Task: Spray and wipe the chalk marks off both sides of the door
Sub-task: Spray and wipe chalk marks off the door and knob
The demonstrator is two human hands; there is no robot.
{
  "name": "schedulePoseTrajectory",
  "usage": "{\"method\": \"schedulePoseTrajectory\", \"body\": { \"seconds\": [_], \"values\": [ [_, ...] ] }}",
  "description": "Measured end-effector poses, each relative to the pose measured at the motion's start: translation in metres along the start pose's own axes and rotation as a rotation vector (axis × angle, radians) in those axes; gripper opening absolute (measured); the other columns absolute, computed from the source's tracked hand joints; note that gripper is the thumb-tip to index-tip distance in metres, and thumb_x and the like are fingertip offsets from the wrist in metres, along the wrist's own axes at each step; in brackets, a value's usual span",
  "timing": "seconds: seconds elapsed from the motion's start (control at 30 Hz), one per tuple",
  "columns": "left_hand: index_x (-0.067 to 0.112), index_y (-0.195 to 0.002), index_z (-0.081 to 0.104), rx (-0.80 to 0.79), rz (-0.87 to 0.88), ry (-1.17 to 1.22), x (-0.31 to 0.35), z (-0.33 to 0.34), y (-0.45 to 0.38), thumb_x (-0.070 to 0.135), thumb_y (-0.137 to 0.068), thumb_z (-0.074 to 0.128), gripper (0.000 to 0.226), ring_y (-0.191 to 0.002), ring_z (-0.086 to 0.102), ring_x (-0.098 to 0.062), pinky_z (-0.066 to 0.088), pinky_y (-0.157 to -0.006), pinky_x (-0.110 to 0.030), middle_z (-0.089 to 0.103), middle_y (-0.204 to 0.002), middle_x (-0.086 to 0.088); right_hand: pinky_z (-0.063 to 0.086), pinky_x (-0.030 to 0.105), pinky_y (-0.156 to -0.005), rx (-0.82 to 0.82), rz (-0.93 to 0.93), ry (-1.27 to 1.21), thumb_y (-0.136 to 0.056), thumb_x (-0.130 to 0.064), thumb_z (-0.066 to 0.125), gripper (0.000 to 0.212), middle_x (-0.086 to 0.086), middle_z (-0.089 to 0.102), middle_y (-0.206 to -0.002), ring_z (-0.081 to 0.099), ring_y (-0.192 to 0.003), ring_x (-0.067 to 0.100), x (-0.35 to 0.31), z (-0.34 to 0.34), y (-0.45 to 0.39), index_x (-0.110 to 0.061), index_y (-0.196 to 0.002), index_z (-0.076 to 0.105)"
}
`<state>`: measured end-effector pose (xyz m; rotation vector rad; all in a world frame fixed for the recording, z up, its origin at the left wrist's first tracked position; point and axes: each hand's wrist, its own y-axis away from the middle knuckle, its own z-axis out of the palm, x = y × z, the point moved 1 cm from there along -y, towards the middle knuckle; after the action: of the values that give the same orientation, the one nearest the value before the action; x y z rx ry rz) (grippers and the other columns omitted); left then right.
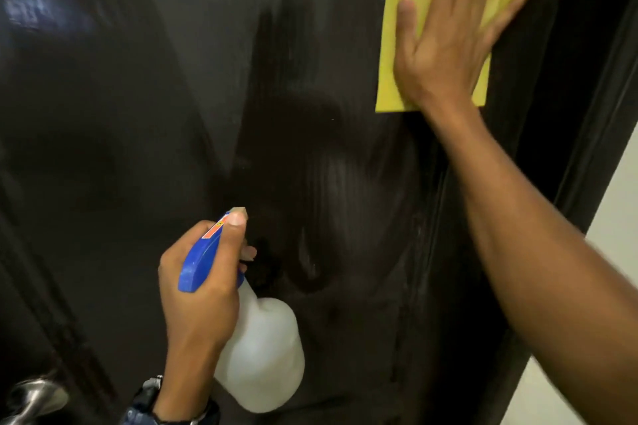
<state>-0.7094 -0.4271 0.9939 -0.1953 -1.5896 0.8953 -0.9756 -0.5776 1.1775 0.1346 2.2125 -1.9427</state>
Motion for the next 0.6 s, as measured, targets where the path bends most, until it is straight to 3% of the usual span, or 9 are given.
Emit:
{"method": "schedulePoseTrajectory", "body": {
  "seconds": [0.17,0.33,0.47,0.6],
  "values": [
    [0.009,-0.064,0.063,-0.003,0.012,-0.033,-0.002,0.032,0.014,0.045,-0.095,0.056,0.048,-0.065,0.065,-0.019,0.053,-0.064,-0.031,0.066,-0.065,-0.007,-0.005,0.064,-0.118,-0.195,-0.028,-0.179,-0.103,-0.054,0.026,0.075,0.021,0.008,-0.166,0.004,-0.155,0.036,0.031,0.016,0.186,-0.007,-0.16,0.011],
    [0.003,-0.064,0.061,0.007,0.009,-0.059,-0.001,0.046,0.027,0.04,-0.094,0.059,0.047,-0.064,0.064,-0.022,0.053,-0.062,-0.044,0.064,-0.063,-0.009,0.035,0.069,-0.105,-0.532,-0.051,-0.114,-0.104,-0.056,0.024,0.076,0.018,-0.002,-0.167,0.006,-0.153,0.037,0.078,0.013,0.381,-0.01,-0.16,0.001],
    [0.003,-0.064,0.062,0.025,0.012,-0.063,0.003,0.046,0.033,0.04,-0.093,0.059,0.047,-0.067,0.066,-0.023,0.054,-0.063,-0.045,0.064,-0.062,-0.009,0.027,0.071,-0.107,-0.51,-0.133,-0.111,-0.102,-0.057,0.026,0.079,0.018,-0.002,-0.167,0.004,-0.154,0.036,0.078,0.012,0.358,-0.01,-0.16,0.001],
    [0.005,-0.064,0.062,0.047,0.034,-0.099,0.002,0.034,0.034,0.039,-0.093,0.059,0.046,-0.062,0.064,-0.024,0.054,-0.063,-0.039,0.064,-0.062,-0.007,0.006,0.072,-0.114,-0.322,-0.157,-0.237,-0.096,-0.055,0.039,0.086,0.024,0.004,-0.166,0.002,-0.154,0.039,0.039,0.013,0.205,-0.011,-0.16,0.005]
  ]
}}
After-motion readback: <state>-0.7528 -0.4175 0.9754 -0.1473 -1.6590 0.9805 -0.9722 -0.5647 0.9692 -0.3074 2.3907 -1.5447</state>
